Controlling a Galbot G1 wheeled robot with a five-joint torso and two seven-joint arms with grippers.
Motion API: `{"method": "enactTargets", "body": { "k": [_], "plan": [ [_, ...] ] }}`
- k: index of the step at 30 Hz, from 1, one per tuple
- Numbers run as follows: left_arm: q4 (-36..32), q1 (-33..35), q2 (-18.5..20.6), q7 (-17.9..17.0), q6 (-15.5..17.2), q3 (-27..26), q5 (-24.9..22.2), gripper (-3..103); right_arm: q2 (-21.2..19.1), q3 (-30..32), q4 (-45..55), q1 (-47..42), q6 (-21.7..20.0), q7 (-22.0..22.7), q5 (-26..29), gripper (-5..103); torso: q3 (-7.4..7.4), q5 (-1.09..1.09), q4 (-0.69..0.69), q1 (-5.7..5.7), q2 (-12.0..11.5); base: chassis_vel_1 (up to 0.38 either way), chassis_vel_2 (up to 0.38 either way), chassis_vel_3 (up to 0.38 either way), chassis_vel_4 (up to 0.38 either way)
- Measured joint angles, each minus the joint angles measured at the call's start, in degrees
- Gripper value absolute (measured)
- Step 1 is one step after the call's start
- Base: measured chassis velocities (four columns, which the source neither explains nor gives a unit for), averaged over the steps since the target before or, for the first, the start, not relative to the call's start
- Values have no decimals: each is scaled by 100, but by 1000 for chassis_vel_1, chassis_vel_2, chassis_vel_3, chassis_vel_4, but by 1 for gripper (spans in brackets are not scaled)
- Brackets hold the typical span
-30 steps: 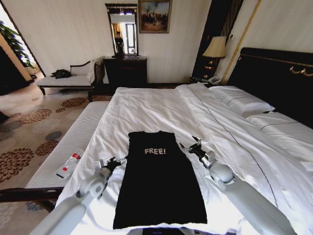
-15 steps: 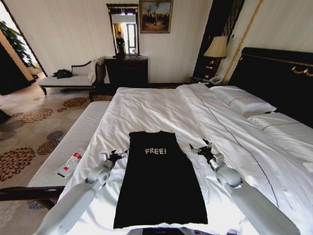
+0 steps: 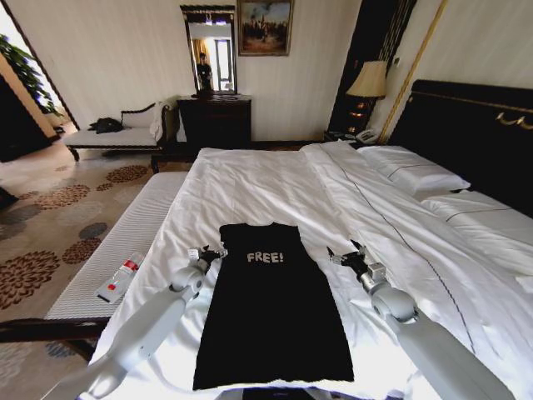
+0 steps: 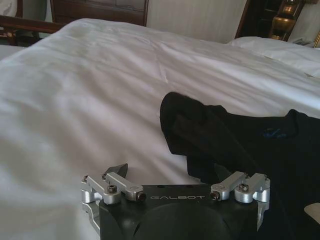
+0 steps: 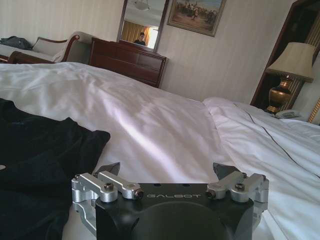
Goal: Fold the clothes on the bed.
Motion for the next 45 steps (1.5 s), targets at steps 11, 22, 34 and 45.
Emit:
{"method": "enactTargets", "body": {
  "k": [11,22,34,45],
  "plan": [
    [575,-211,-386,33,-146,140,233,89,-2,125,2,-91,-11,-1,68,100,0,0,0,0,0,0,0,0,0],
    [551,-223,-502,30,-208,276,312,52,25,80,91,-45,-73,24,133,100,0,-1,1,0,0,0,0,0,0],
    [537,-212,-604,-2,-219,383,410,4,2,191,163,-138,-108,48,172,100,0,-2,-1,0,0,0,0,0,0],
    [417,-174,-454,-72,-227,249,360,0,24,196,152,-150,-107,72,168,100,0,-2,0,0,0,0,0,0,0]
  ]
}}
